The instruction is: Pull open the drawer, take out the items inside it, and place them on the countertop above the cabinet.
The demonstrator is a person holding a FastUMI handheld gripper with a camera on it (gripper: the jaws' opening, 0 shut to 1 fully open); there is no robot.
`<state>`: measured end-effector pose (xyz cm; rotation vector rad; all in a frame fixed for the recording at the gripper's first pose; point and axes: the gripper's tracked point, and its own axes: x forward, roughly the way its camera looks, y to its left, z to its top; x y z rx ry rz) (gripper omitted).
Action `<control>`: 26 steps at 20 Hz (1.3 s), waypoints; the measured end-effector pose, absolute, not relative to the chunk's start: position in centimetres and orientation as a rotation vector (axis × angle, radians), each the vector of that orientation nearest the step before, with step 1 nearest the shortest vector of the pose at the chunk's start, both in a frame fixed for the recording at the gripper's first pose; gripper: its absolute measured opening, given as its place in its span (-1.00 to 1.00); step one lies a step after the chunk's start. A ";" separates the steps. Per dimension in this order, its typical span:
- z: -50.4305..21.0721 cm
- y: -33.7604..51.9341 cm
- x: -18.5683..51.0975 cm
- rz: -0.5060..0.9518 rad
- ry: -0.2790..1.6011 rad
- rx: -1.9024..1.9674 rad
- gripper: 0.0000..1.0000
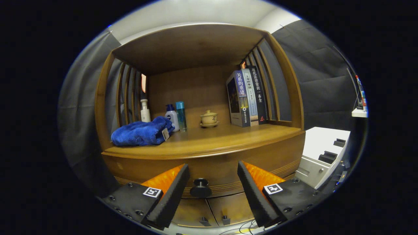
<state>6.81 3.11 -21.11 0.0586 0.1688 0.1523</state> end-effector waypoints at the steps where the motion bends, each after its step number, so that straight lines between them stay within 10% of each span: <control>1: -21.8 3.2 7.1 0.160 0.181 0.055 0.96; 11: -25.4 4.0 8.7 0.222 0.231 0.083 0.91; 26: -32.7 3.3 7.3 0.133 0.459 0.023 -0.32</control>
